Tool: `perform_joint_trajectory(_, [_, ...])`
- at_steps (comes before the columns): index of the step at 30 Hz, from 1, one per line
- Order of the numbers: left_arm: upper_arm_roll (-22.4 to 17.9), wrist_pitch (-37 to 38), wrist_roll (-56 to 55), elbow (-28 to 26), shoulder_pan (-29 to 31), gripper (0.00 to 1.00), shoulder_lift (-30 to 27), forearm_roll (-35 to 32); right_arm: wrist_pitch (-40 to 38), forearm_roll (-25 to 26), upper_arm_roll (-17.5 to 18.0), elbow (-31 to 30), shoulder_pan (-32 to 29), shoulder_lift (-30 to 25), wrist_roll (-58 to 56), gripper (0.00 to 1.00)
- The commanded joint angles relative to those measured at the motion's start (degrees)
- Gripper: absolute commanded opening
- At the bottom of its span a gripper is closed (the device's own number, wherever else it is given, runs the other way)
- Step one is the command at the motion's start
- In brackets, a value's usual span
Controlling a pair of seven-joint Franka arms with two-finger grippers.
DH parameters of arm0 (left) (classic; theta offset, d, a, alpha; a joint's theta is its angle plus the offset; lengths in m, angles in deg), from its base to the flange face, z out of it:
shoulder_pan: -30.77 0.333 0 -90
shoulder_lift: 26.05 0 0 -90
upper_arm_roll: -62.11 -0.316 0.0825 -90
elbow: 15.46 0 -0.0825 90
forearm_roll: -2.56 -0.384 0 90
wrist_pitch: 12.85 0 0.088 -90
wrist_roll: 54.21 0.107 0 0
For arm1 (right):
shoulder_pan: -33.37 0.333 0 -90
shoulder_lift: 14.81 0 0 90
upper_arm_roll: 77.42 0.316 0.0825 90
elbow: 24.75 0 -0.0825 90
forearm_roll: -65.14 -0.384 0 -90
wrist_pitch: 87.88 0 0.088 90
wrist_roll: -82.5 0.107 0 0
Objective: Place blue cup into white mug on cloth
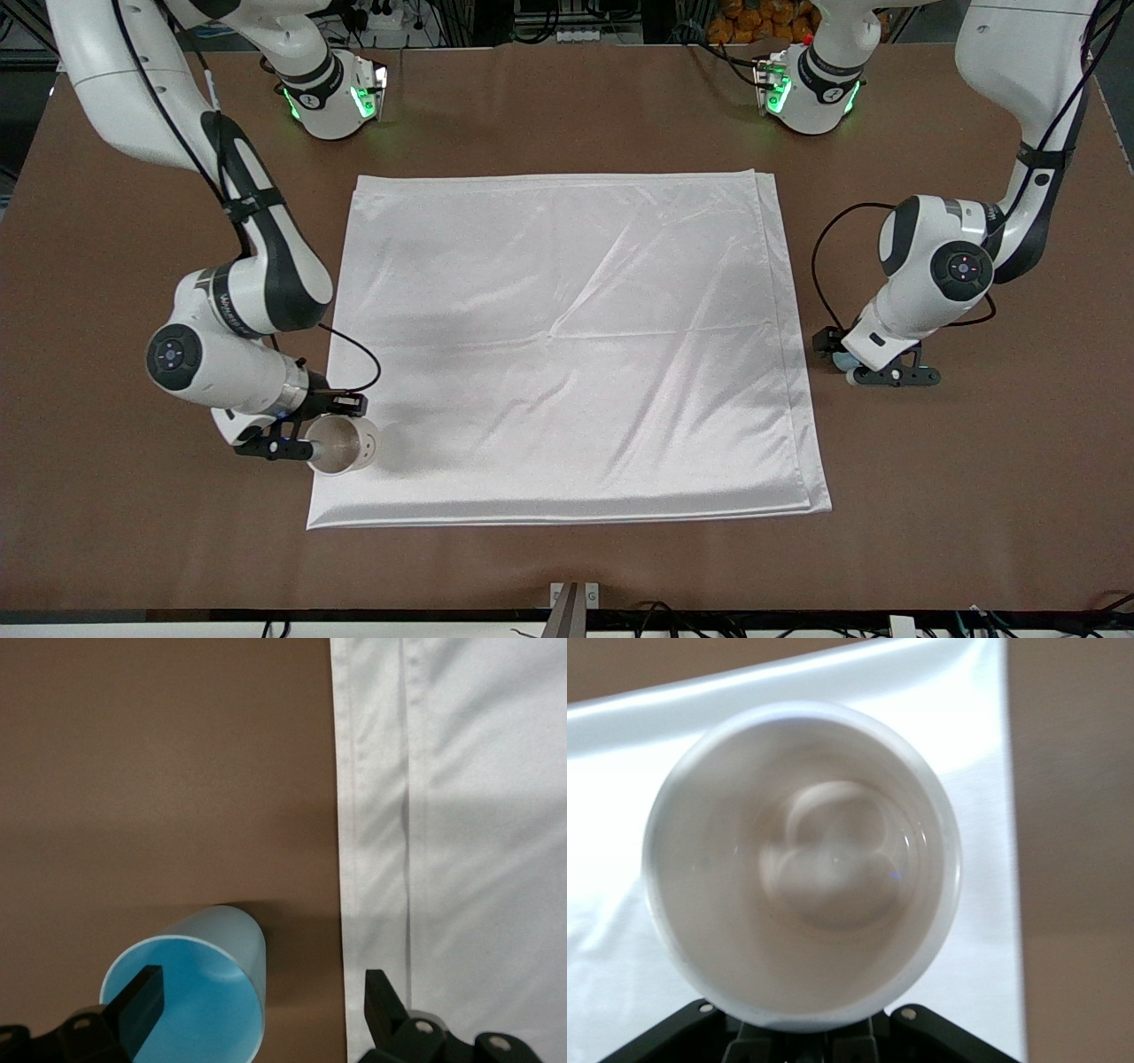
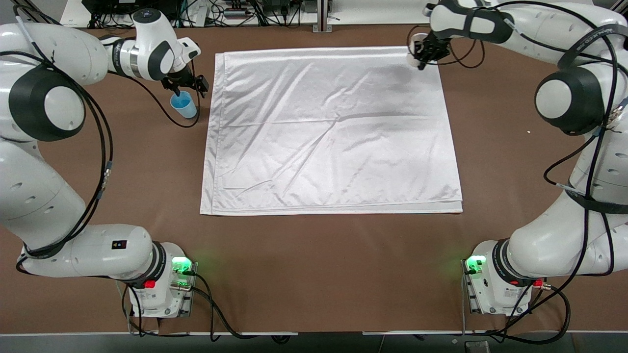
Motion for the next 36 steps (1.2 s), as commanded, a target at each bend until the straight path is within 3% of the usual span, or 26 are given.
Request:
perform_joint_trajectory(1, [0.47,0.22,-1.47,0.25,0.52,1.00,1.18,-1.30,1.18,2.64,-0.04,1.31,6.81,-0.04,5.49,0.00])
perform_joint_trajectory(9, [0.47,-0.04,-1.47,0.08,1.05,0.99,2.32,-0.86,5.84,8.00,-0.65,1.66,17.27,0.49,15.68,0.00])
perform_joint_trajectory(11, [0.55,-0.13,-1.47,-0.01,1.75,0.83,2.41,-0.86,6.11,9.23,-1.44,1.66,19.99,0.84,18.75,0.00])
perform_joint_trajectory(16, [0.55,-0.13,-1.29,0.07,1.84,0.30,2.67,-0.86,8.65,11.17,-2.58,1.66,23.61,2.51,25.27,0.00])
perform_joint_trajectory(23, [0.55,-0.13,-1.47,0.16,1.49,0.00,2.67,-0.86,8.74,11.78,-2.93,1.14,27.29,3.74,29.66,0.00])
perform_joint_trajectory(30, [0.55,-0.13,-1.65,0.34,1.22,0.00,2.59,-0.77,9.44,18.37,-3.02,1.22,29.58,5.41,35.90,0.00])
perform_joint_trajectory(36, [0.55,-0.13,-1.56,0.60,1.05,0.00,2.24,-0.95,12.52,20.40,-3.11,1.14,30.82,7.87,38.89,0.00])
